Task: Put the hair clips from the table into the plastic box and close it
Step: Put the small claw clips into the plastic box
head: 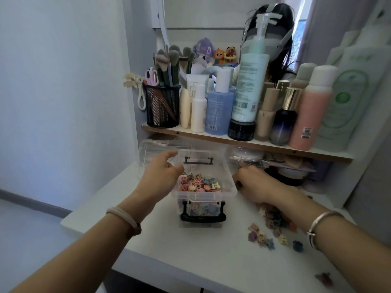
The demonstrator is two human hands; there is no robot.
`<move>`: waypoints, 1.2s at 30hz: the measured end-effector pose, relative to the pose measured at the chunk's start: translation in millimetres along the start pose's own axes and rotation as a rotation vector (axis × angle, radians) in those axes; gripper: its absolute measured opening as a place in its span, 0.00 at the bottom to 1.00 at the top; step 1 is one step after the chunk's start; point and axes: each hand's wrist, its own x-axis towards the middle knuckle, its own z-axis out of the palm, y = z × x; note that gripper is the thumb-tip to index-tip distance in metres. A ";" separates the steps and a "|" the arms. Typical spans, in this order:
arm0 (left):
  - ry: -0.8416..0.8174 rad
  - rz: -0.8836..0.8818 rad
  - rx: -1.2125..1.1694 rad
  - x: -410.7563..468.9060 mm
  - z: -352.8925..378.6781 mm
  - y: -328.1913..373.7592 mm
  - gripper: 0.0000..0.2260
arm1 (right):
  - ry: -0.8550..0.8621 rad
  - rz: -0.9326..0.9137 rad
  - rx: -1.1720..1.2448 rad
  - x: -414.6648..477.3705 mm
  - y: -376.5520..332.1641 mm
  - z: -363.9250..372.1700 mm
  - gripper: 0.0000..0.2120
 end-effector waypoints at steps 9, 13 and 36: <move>-0.010 -0.009 0.011 -0.9 1.2 0.0 0.22 | 0.321 0.036 0.521 -30.4 -17.9 -57.6 0.10; -0.031 -0.020 0.009 -3.5 1.6 0.6 0.22 | 0.170 -0.074 0.862 -36.0 -31.5 -78.3 0.09; -0.034 -0.007 0.010 -2.6 1.9 0.0 0.22 | -0.094 0.147 0.146 -24.9 7.0 -11.7 0.13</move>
